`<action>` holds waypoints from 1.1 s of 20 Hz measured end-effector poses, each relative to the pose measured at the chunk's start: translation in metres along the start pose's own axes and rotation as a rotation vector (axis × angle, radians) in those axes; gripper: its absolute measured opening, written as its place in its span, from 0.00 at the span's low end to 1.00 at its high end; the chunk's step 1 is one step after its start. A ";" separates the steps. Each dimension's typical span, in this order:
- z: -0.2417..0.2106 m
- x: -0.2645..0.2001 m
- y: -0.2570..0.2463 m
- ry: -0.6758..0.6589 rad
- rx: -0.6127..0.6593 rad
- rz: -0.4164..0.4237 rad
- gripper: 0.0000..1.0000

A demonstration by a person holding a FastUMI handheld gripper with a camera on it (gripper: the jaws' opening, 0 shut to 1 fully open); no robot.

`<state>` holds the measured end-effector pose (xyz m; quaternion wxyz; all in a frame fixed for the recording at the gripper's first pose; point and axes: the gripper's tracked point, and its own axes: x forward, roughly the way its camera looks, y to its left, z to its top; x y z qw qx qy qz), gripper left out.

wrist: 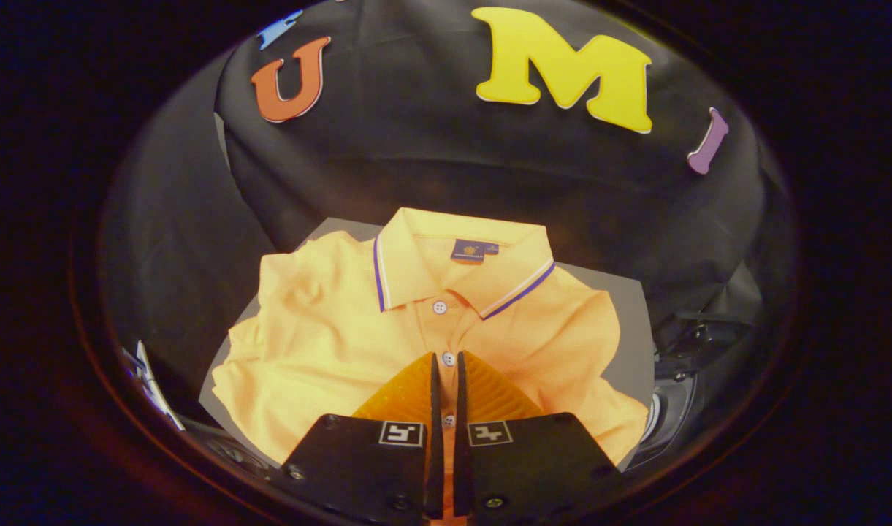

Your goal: Put the clothes into the washing machine and then close the washing machine lid.

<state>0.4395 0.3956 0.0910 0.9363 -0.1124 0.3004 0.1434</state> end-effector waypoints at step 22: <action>0.042 -0.154 -0.029 -0.455 0.006 0.224 0.05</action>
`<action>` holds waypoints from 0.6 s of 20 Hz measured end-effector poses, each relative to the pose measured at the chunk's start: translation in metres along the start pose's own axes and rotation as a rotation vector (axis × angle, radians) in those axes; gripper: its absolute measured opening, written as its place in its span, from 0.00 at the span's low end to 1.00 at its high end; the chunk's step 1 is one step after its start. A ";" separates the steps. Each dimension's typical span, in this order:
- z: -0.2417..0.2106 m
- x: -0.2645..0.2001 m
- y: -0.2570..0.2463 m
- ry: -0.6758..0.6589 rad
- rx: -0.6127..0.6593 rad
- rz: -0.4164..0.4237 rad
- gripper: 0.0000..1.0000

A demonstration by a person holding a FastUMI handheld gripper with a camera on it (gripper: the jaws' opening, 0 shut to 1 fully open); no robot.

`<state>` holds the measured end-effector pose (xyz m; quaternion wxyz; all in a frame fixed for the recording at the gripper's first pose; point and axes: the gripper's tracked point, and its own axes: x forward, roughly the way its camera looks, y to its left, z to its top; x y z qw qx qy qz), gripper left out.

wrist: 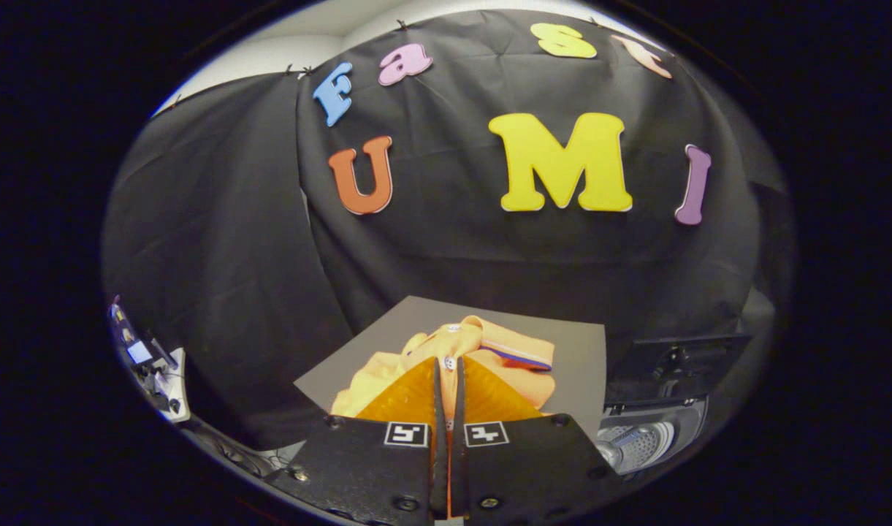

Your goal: Put the clothes into the washing machine and then close the washing machine lid.

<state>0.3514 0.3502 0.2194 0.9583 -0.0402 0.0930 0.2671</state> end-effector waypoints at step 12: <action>0.100 -0.154 -0.048 -0.283 -0.017 -0.114 0.05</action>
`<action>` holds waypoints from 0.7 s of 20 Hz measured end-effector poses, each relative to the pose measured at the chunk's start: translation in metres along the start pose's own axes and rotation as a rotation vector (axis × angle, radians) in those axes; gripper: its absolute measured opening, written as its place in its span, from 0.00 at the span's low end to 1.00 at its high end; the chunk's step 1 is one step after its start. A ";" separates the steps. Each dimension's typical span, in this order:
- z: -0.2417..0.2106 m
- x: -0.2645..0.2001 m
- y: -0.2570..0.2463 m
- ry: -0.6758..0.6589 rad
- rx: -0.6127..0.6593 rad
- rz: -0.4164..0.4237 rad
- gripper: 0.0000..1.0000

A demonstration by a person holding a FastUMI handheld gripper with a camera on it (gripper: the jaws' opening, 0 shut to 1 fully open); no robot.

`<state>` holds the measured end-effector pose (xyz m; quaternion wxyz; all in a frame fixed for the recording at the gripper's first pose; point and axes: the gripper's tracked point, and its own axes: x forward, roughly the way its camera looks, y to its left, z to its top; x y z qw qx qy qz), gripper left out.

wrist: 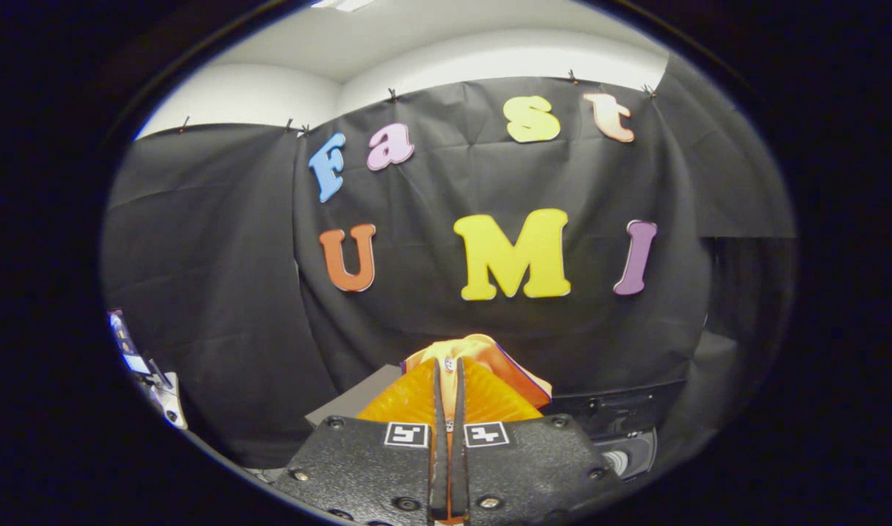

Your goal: Put the clothes into the washing machine and then close the washing machine lid.

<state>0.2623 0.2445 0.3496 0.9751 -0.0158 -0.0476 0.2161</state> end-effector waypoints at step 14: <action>0.028 -0.034 -0.181 -0.012 0.008 -0.206 0.05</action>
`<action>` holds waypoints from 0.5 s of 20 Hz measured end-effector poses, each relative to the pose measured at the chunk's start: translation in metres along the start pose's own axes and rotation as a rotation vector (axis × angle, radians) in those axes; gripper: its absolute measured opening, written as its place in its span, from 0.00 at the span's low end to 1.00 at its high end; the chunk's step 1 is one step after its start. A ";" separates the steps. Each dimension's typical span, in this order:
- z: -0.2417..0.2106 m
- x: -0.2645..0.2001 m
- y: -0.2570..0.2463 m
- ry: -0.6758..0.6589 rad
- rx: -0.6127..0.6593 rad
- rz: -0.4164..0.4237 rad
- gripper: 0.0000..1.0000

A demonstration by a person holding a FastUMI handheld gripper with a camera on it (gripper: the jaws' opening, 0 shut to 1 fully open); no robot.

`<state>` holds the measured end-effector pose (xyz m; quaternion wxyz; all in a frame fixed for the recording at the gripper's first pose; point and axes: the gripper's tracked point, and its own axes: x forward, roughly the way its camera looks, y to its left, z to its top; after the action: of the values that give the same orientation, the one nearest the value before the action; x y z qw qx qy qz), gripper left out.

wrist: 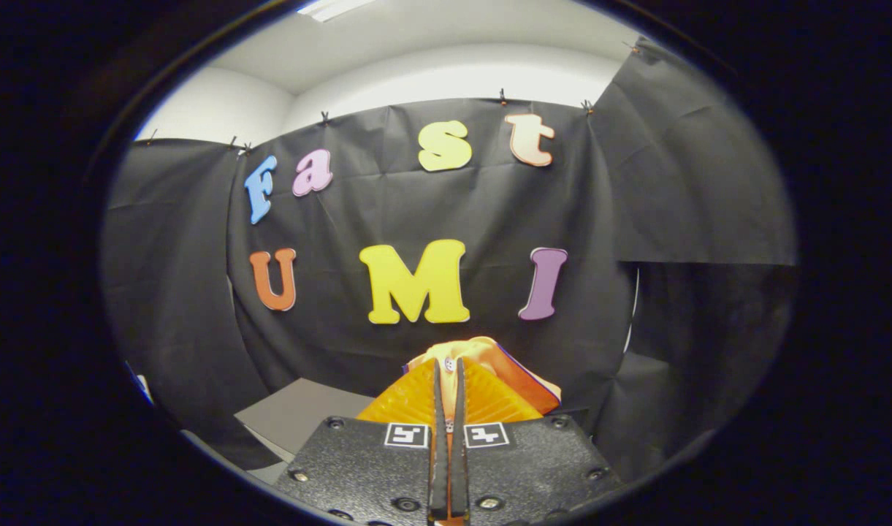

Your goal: Put the clothes into the washing machine and then close the washing machine lid.

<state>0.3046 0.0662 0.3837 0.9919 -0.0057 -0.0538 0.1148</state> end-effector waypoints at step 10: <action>-0.086 0.068 -0.063 0.159 0.053 0.001 0.05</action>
<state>0.3945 0.0202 0.3073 0.9928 0.0116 0.0284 0.1159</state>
